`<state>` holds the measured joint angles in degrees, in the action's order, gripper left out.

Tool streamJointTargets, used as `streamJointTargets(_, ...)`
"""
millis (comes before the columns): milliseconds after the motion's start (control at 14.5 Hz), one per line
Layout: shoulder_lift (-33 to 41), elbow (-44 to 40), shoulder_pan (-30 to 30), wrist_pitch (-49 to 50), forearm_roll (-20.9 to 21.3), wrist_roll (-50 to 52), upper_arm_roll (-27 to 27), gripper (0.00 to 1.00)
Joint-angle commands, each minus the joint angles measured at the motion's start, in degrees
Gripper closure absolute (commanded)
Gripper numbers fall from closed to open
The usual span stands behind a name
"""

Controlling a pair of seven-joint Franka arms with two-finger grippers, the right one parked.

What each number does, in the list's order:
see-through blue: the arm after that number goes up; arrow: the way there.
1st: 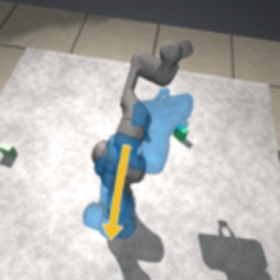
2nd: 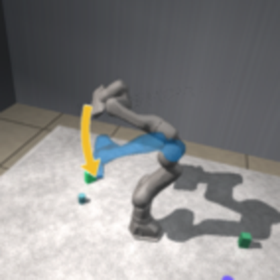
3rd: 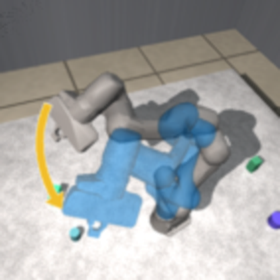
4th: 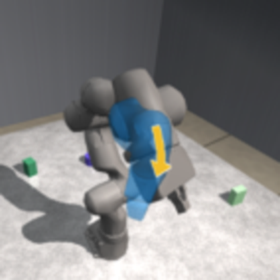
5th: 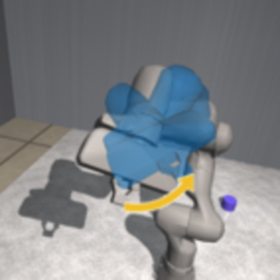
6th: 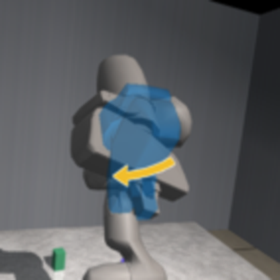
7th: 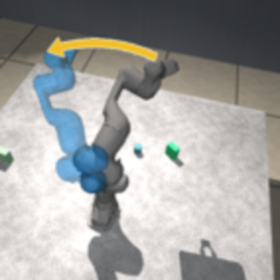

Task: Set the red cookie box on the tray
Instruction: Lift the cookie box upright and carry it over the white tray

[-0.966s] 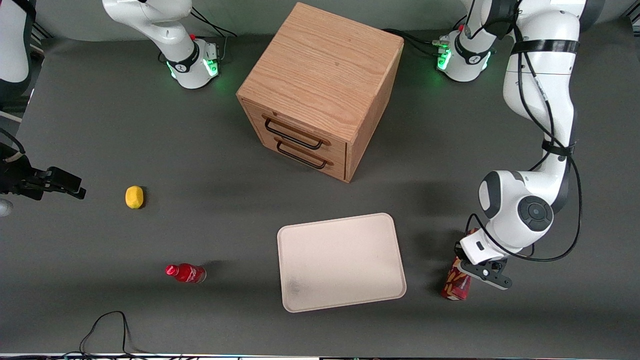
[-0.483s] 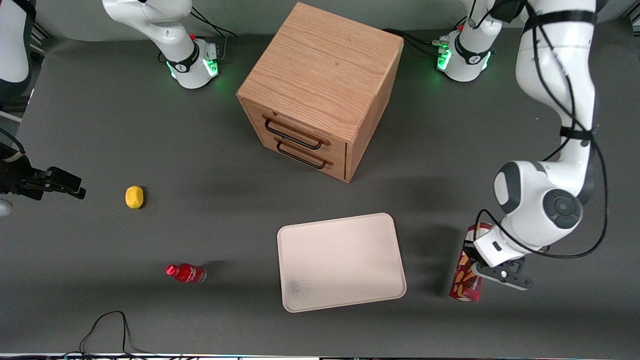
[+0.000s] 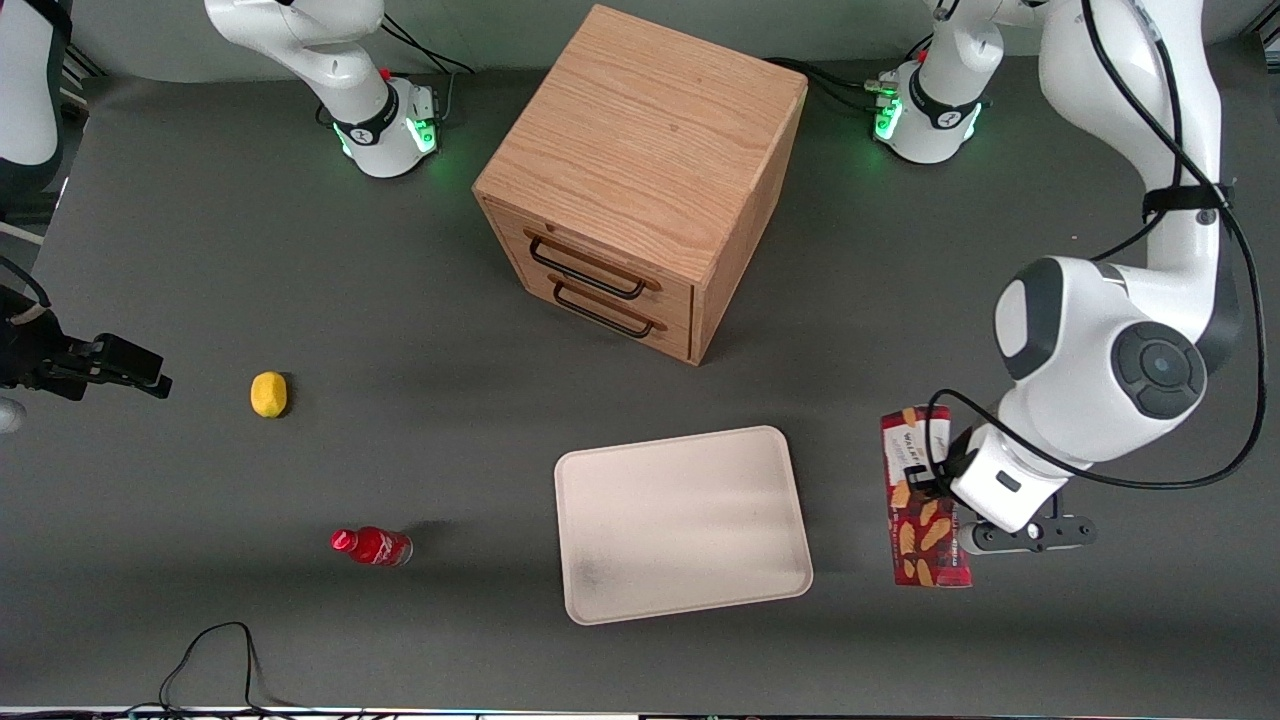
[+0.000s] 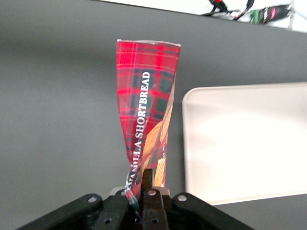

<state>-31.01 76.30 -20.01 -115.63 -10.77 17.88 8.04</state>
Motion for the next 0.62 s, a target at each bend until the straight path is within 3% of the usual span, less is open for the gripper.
streamJointTargets(0, -3.61, -6.85, -3.00, 2.69, 0.58, 11.53, 0.05, 1.00)
streamJointTargets(207, -8.43, -10.20, -5.38, 2.08, 6.36, 18.14, -2.23, 1.00)
streamJointTargets(552, -15.12, -10.38, -7.93, -0.73, 10.93, 17.90, -3.30, 1.00)
